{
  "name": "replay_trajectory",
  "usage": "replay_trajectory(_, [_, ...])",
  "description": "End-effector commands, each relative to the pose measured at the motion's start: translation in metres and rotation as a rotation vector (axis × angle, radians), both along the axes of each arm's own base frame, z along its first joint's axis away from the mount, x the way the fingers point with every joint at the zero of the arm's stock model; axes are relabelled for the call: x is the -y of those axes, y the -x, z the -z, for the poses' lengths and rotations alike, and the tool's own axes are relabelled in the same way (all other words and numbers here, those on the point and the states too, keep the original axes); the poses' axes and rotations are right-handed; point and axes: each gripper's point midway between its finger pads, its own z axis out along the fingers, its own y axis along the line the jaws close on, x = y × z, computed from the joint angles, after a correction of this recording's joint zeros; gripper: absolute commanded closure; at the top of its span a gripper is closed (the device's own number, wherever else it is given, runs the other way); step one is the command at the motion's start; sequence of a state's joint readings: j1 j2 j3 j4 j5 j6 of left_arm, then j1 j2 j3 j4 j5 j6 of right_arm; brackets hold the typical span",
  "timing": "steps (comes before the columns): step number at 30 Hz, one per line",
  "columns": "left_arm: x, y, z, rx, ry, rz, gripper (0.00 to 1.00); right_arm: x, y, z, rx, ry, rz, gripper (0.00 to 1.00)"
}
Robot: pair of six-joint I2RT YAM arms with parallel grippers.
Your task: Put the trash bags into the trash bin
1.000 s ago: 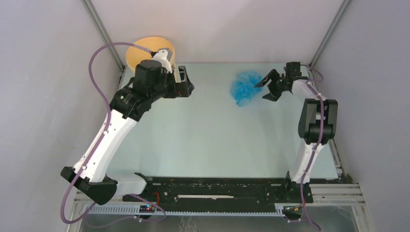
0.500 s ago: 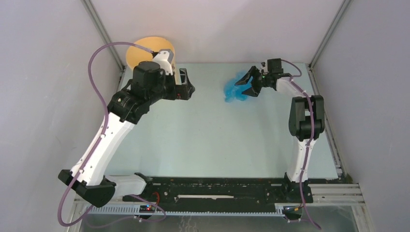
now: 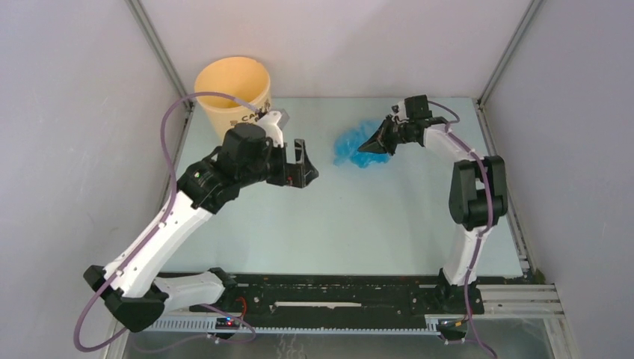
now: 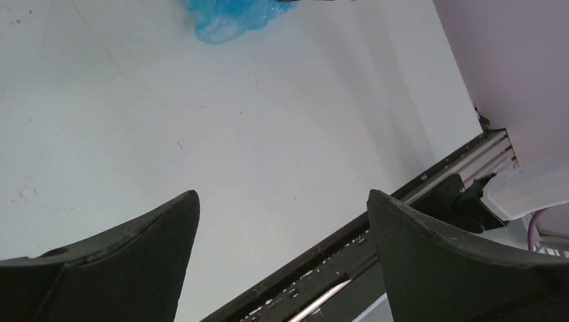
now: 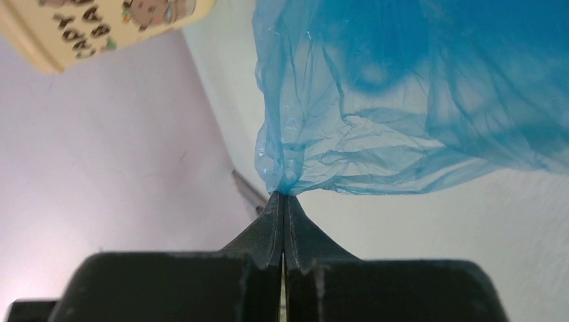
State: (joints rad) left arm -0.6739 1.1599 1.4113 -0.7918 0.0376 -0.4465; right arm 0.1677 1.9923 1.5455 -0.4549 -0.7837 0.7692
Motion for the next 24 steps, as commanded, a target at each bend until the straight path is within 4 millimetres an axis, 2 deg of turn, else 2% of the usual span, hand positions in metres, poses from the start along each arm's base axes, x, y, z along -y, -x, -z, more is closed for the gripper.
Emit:
replay_trajectory(1, [-0.003,0.012,-0.011,0.053,0.093,-0.025,0.0,-0.017,0.055,-0.091,0.049,-0.135,-0.071,1.0])
replay_trajectory(5, [0.017,0.007,0.008,0.025,0.162,-0.019,0.0,-0.018,0.085,-0.125,-0.008,-0.19,-0.049,1.0])
replay_trajectory(8, [0.036,-0.002,0.002,0.049,0.16,0.041,0.0,-0.019,0.101,-0.142,-0.12,-0.243,-0.011,1.0])
replay_trajectory(11, [0.05,-0.015,-0.012,0.12,0.067,0.085,0.0,-0.024,0.111,-0.158,-0.19,-0.279,0.018,1.0])
replay_trajectory(14, [0.064,-0.027,-0.016,0.195,-0.058,0.114,0.0,-0.031,0.115,-0.177,-0.179,-0.332,0.002,1.0])
replay_trajectory(19, [0.051,-0.049,-0.002,0.193,-0.265,0.016,0.06,-0.037,0.121,-0.201,-0.129,-0.389,-0.042,1.0])
replay_trajectory(24, [0.037,-0.054,0.011,0.196,-0.378,0.001,0.23,-0.039,0.135,-0.22,-0.054,-0.427,-0.121,1.0])
